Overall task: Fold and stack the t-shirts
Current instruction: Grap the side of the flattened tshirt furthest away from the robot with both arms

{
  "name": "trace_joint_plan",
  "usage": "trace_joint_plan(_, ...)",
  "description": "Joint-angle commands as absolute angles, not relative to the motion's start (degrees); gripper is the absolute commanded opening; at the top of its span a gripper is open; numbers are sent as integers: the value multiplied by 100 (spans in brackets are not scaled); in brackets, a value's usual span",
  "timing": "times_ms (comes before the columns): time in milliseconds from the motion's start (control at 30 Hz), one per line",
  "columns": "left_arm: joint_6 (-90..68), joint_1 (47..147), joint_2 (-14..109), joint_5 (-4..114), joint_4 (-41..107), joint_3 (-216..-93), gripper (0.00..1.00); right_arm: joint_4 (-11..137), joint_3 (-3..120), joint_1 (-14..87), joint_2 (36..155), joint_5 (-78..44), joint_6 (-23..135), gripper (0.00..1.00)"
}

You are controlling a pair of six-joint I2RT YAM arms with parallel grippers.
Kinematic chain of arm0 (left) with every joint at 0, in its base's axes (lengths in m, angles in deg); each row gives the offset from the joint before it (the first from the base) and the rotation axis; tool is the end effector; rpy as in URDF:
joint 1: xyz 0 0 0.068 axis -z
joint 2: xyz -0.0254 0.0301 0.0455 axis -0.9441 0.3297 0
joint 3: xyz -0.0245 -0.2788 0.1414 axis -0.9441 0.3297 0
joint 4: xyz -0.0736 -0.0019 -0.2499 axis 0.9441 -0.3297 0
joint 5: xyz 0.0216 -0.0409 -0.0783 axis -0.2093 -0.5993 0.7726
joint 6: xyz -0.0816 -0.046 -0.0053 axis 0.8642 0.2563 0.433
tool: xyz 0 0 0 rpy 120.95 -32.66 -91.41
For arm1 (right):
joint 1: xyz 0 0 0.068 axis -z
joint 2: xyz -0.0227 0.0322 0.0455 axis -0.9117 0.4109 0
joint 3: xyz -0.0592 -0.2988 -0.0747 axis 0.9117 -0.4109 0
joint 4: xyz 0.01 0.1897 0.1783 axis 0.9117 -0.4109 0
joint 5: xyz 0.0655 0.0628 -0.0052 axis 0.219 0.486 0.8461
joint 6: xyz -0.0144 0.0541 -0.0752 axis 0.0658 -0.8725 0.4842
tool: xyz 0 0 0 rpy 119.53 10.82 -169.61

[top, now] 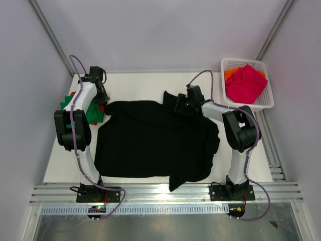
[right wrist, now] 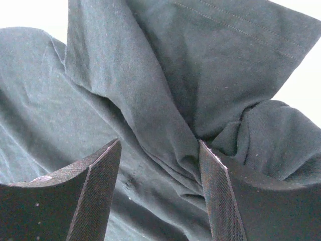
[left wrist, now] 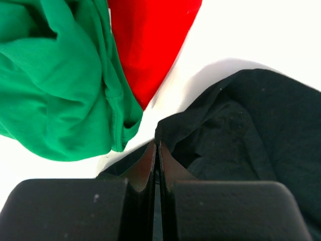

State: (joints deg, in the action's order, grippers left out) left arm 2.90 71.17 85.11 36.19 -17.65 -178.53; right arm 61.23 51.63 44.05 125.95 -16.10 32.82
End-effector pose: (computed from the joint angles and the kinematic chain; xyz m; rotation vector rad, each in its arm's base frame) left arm 0.4557 0.0126 0.2425 -0.6263 2.5965 0.1146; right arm 0.4266 0.1833 0.1633 0.1013 2.4341 0.6022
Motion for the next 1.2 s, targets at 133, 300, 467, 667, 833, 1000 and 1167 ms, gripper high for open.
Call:
trace_joint_plan(133, 344, 7136, 8391, 3803, -1541, -17787, 0, 5903, 6192, 4351, 12638, -2323, 3568, 66)
trace_joint_plan(300, 344, 7136, 8391, 3821, -1532, -17743, 0, 5755, 6816, 4350, 12637, -2921, 3700, 66)
trace_joint_plan(467, 335, 7136, 8347, 3830, -1506, -17664, 0, 5175, 7834, 4359, 13155, -3440, 3972, 67)
trace_joint_plan(667, 300, 7136, 8242, 3795, -1471, -17558, 0, 4516, 8679, 4412, 13945, -3651, 4139, 66)
trace_joint_plan(833, 274, 7136, 8180, 3759, -1418, -17461, 0, 3752, 9085, 4561, 14307, -4222, 3763, 67)
trace_joint_plan(1000, 291, 7136, 8233, 3812, -1418, -17488, 0, 3478, 9077, 4684, 14360, -4381, 3586, 67)
trace_joint_plan(1167, 291, 7136, 8233, 3786, -1436, -17479, 0, 3443, 8963, 4763, 14351, -4390, 3559, 67)
